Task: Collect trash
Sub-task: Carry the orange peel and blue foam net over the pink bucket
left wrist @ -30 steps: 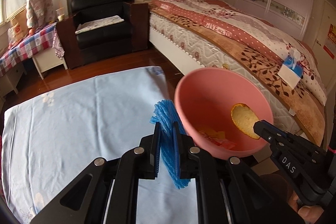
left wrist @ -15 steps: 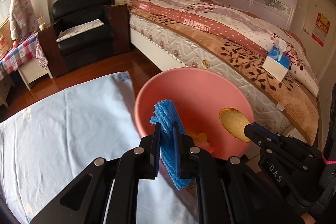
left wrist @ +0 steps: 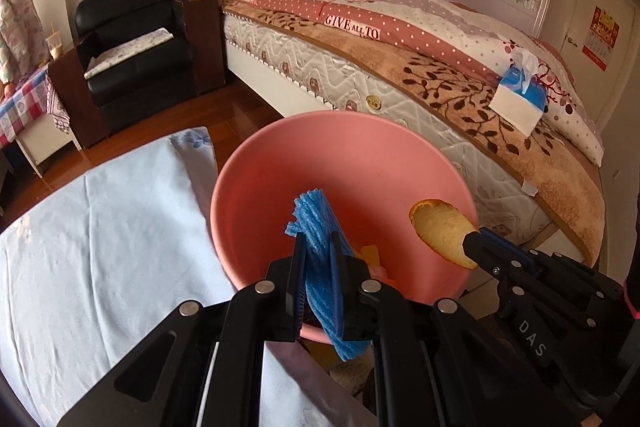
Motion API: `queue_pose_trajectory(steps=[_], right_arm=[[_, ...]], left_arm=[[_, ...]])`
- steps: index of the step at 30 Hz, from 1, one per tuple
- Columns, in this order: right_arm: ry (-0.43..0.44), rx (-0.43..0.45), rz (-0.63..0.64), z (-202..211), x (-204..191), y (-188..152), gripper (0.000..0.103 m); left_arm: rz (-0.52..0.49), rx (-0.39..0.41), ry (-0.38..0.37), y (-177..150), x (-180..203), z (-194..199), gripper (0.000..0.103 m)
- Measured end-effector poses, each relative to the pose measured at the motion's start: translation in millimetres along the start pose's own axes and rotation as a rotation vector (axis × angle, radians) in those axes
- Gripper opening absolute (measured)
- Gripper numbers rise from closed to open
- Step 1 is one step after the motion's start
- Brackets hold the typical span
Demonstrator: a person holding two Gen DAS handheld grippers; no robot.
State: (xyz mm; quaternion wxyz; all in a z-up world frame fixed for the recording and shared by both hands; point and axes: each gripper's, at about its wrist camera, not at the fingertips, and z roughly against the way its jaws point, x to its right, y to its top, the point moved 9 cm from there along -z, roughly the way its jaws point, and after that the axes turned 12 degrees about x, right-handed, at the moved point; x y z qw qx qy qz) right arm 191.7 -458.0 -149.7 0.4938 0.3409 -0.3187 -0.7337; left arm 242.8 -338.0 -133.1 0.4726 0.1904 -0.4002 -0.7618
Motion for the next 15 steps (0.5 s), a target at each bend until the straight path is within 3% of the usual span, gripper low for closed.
queue_pose_trajectory(steps=[15], right_arm=[[0.0, -0.027, 0.015, -11, -2, -3, 0.006]], left_arm=[[0.014, -0.045, -0.005, -8, -5, -15, 0.01]])
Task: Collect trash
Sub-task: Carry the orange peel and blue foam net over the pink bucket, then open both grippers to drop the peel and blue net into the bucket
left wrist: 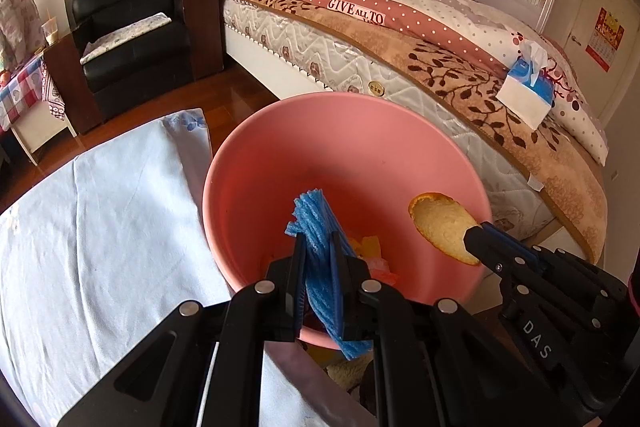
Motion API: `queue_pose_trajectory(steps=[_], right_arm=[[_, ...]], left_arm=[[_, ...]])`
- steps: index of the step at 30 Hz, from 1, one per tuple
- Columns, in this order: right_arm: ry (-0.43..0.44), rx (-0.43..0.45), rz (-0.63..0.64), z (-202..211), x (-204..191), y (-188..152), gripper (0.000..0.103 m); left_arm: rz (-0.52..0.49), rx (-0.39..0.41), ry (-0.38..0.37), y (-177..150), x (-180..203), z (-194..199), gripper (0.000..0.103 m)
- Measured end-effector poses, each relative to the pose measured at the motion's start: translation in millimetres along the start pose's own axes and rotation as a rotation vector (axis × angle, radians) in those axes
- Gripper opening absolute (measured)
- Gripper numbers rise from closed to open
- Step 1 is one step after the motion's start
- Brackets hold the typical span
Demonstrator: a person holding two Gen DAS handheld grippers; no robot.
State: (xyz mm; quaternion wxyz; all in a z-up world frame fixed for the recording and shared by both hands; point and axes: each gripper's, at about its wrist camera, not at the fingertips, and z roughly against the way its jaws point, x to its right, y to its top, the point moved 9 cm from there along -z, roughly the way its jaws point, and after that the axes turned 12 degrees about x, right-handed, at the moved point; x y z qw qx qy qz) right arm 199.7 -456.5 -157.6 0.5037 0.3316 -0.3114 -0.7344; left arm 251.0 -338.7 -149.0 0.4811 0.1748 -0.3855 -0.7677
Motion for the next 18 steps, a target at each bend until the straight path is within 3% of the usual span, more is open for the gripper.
queue_pose_trajectory(steps=[18], right_arm=[[0.002, -0.018, -0.025, -9.0, 4.4, -0.7, 0.006]], left_arm=[[0.007, 0.003, 0.002, 0.5, 0.7, -0.8, 0.015]])
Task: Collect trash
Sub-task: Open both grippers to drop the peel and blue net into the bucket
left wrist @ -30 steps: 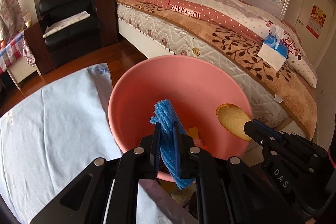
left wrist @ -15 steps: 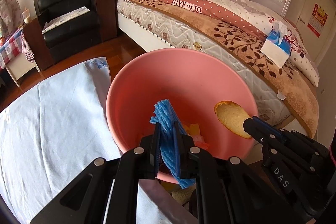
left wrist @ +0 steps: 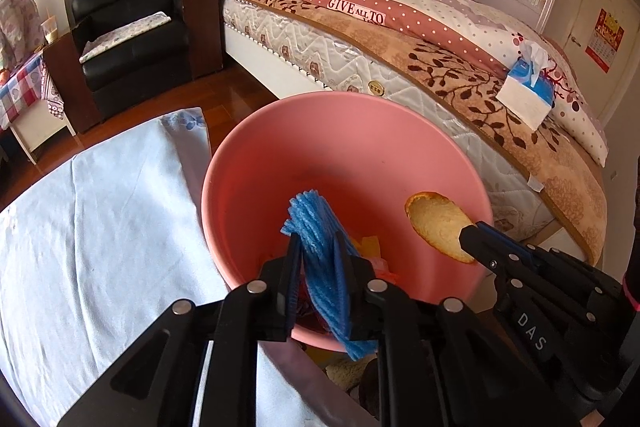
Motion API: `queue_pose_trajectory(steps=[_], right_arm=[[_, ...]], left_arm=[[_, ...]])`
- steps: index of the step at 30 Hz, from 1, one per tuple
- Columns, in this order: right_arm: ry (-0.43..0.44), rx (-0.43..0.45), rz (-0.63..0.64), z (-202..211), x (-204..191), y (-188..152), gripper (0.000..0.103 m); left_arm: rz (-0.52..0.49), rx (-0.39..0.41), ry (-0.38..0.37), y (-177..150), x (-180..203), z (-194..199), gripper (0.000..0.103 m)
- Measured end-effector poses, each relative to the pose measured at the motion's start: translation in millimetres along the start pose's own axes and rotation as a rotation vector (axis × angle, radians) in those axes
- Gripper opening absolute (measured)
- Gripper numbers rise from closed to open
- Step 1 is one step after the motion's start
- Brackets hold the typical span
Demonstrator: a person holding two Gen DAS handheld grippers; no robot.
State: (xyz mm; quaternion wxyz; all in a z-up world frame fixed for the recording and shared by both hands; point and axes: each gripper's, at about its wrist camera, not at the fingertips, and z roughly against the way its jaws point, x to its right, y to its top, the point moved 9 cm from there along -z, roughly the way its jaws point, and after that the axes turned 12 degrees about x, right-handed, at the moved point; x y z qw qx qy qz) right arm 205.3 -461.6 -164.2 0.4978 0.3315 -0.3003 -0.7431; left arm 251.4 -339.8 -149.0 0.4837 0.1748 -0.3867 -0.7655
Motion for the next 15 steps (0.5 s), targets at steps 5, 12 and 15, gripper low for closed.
queue_pose_trajectory(steps=[5, 12, 15], right_arm=[[0.004, -0.011, -0.009, -1.7, -0.2, -1.5, 0.006], [0.004, -0.012, -0.008, -2.0, -0.1, -1.4, 0.007], [0.006, -0.013, -0.005, -2.1, -0.6, -1.7, 0.01]], left_arm=[[0.006, 0.008, -0.003, 0.4, -1.2, 1.3, 0.03], [0.009, 0.022, -0.013, 3.6, -0.7, 4.8, 0.04], [0.013, 0.026, -0.013, 4.3, -2.0, 6.2, 0.042]])
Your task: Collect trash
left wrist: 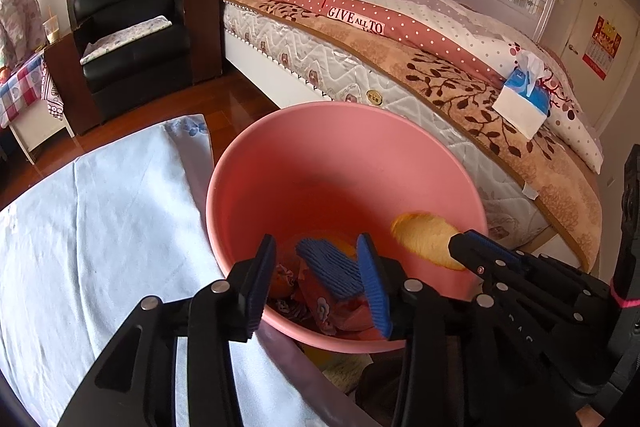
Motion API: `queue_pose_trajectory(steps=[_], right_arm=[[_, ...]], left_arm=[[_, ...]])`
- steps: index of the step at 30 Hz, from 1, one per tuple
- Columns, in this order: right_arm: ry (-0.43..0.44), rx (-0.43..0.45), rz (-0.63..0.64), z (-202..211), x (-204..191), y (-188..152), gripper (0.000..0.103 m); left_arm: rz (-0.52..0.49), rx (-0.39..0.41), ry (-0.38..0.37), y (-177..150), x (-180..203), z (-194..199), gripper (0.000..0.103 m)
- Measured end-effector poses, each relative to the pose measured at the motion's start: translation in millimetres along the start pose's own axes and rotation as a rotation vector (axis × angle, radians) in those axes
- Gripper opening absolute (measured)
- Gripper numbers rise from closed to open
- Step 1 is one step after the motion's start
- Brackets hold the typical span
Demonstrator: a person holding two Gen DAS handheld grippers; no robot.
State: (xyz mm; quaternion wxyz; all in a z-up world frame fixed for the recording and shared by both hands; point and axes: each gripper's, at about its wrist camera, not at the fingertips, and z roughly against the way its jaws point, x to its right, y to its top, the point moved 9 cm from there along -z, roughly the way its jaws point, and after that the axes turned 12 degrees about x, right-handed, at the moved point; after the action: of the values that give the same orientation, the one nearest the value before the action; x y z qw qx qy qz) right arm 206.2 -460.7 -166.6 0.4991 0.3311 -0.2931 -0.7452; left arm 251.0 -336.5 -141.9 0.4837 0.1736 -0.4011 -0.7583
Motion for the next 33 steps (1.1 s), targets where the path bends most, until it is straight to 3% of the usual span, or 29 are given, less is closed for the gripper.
queue_pose_trajectory(steps=[14, 33], right_arm=[[0.007, 0.015, 0.006, 7, -4, 3, 0.026], [0.024, 0.051, 0.018, 29, -11, 10, 0.027]], left_arm=[[-0.002, 0.013, 0.003, 2, 1, 7, 0.046], [0.018, 0.074, -0.001, 11, 0, 38, 0.054]])
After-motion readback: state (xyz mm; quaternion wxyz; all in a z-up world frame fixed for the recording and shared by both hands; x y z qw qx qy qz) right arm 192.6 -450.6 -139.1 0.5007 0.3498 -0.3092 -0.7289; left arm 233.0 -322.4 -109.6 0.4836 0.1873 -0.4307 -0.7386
